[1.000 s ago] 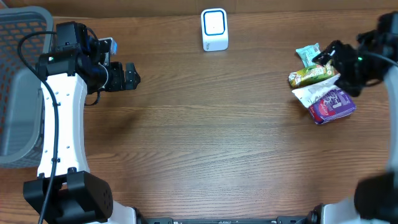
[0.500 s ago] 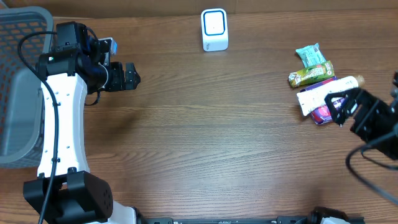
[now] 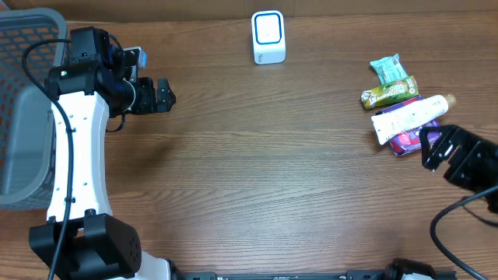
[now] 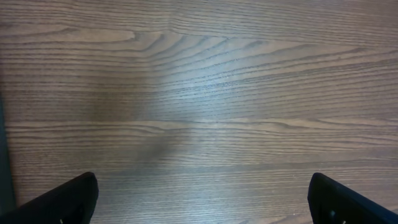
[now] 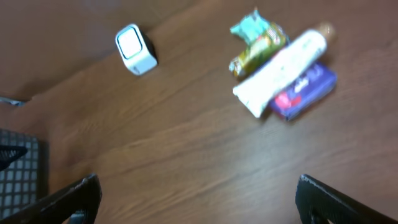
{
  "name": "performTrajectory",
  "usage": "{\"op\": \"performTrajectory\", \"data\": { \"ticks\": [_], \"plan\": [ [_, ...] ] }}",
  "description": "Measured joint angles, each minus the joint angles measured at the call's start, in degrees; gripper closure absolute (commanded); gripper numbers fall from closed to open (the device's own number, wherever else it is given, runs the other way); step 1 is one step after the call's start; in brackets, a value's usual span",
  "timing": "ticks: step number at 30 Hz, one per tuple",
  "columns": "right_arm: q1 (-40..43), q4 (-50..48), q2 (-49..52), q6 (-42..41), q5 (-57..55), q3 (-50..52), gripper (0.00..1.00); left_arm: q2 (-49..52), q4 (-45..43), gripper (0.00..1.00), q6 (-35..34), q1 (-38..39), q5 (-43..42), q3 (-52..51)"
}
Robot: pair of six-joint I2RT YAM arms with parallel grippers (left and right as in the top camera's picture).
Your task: Scan the item barcode
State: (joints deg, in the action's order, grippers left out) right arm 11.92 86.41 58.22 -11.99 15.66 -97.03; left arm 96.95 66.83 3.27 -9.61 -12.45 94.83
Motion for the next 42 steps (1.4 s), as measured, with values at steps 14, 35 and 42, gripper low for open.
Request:
{"op": "performTrajectory", "data": {
  "ticks": [14, 35, 42],
  "plan": [
    [-10.43, -60.28, -29.20, 5.77, -5.16, 51.69, 0.00, 0.02, -0.02, 0.01, 0.00, 0.00, 0.00, 0.00],
    [-17.70, -81.26, -57.31, 6.23, -14.62, 95.97, 0.00, 0.00, -0.02, 0.00, -0.02, 0.00, 0.00, 0.00],
    [-17.70, -81.29, -57.33, 6.21, -14.60, 95.97, 0.00, 0.00, -0.02, 0.00, 0.00, 0.00, 0.00, 0.00]
  ]
}}
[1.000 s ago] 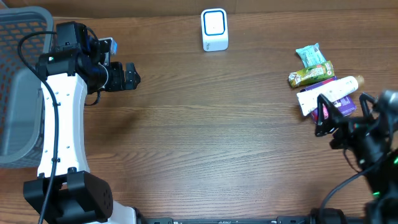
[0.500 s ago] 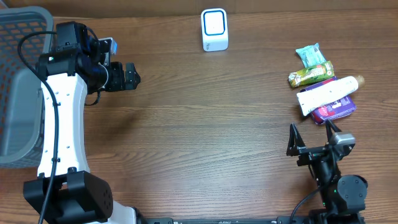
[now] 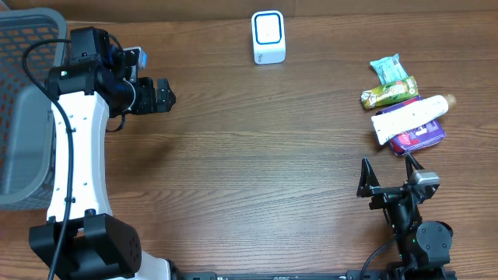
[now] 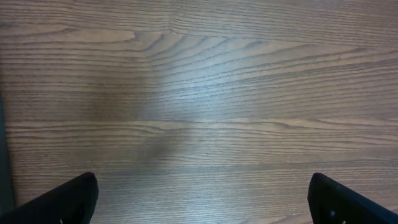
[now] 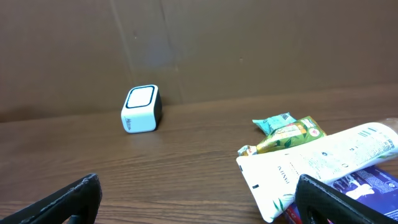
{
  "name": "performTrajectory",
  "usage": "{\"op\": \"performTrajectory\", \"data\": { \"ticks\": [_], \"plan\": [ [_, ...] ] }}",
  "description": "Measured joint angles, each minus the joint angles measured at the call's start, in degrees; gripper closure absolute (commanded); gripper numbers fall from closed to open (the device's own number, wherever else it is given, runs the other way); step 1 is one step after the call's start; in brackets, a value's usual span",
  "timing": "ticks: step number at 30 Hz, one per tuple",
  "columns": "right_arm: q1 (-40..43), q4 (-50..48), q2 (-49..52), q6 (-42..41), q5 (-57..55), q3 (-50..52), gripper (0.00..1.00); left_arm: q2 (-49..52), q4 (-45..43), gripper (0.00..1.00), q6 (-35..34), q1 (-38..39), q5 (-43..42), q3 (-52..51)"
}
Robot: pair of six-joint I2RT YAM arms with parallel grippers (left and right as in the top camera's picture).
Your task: Scan the item barcode
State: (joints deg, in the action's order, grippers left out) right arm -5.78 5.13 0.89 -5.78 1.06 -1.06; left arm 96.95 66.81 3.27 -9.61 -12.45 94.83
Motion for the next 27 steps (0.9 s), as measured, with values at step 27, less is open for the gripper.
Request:
{"op": "performTrajectory", "data": {
  "ticks": [27],
  "plan": [
    [0.00, 0.02, -0.02, -0.02, 0.00, 0.00, 0.00, -4.85, -1.20, 0.00, 0.00, 0.22, 2.89, -2.10]
  ]
}}
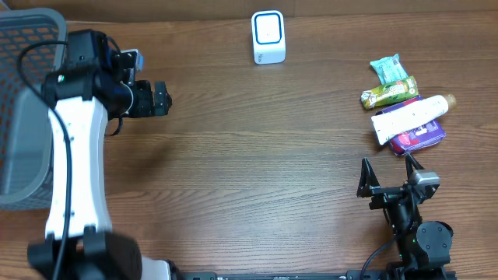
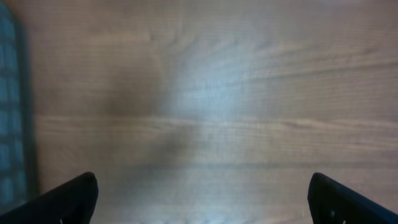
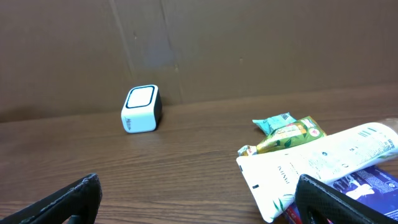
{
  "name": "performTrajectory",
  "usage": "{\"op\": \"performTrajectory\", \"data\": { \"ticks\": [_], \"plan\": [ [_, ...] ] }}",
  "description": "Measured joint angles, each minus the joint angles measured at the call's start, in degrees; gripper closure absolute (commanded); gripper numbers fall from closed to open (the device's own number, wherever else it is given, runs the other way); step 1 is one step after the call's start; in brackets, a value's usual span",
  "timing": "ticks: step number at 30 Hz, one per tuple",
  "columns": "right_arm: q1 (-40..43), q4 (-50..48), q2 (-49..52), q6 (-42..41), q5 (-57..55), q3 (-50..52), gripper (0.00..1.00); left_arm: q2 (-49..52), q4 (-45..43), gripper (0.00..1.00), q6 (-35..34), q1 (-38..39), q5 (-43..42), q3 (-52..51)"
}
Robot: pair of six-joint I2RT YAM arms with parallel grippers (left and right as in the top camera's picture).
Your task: Scan the item barcode
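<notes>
The white scanner cube with a blue-rimmed face [image 1: 268, 36] [image 3: 142, 109] stands at the back middle of the table. Several items lie in a heap at the right: a teal packet [image 1: 388, 68] [image 3: 278, 122], a green-yellow bar [image 1: 389, 92] [image 3: 289, 135], a white tube [image 1: 410, 117] [image 3: 323, 165] and a purple packet [image 1: 420, 140] [image 3: 367, 193] under the tube. My right gripper [image 1: 387, 175] [image 3: 199, 202] is open and low at the front right, just short of the heap. My left gripper [image 1: 158, 99] [image 2: 202, 199] is open over bare wood at the left.
A grey mesh basket [image 1: 23, 117] [image 2: 9, 93] stands along the left edge, close behind my left arm. A brown wall [image 3: 249, 43] closes off the back of the table behind the scanner.
My left arm has shifted a little to the left; its wrist view is blurred and the basket's mesh now shows at its left edge. The right arm has not moved.
At first my right gripper hung open beside the heap, looking down on the table. Then it was low at the front right, facing the scanner and the items, and it stays there. The left gripper stayed open over bare wood, now slightly nearer the basket.
</notes>
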State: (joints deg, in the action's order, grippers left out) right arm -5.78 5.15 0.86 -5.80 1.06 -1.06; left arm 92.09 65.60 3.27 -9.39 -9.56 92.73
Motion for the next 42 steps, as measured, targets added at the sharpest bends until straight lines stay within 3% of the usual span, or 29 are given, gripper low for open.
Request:
{"op": "performTrajectory", "data": {
  "ticks": [4, 9, 16, 25, 31, 38, 42],
  "plan": [
    [0.00, -0.04, -0.02, 0.00, -0.02, 0.00, 0.00, -12.52, -15.89, 0.00, 0.04, 1.90, 0.26, -8.63],
    [0.00, 0.00, -0.02, 0.00, 0.00, 0.00, 0.00, -36.35, -37.77, 0.01, 0.13, 4.66, -0.13, -29.90],
    [0.00, 0.00, -0.02, 0.00, -0.02, 0.00, 0.00, -60.22, -51.12, 0.01, 1.64, 4.66, 0.79, -56.87],
    [0.00, -0.09, -0.02, -0.02, 0.00, 0.00, 0.00, -77.37, -72.30, 0.01, 3.32, 4.66, 1.05, -81.44],
    [0.00, -0.02, -0.02, 0.00, 0.02, 0.00, 0.00, -85.18, -73.37, 0.00, 5.64, 4.66, 1.22, -91.36],
    [0.00, -0.02, -0.02, 0.00, -0.02, 0.00, 0.00, -91.06, -62.75, 0.01, 8.37, 4.66, 1.44, -92.21],
    [0.00, -0.02, -0.02, 0.00, 0.00, 0.00, 0.00, -91.14, -61.94, 0.00, 8.87, 4.66, 1.68, -92.24]
  ]
}}
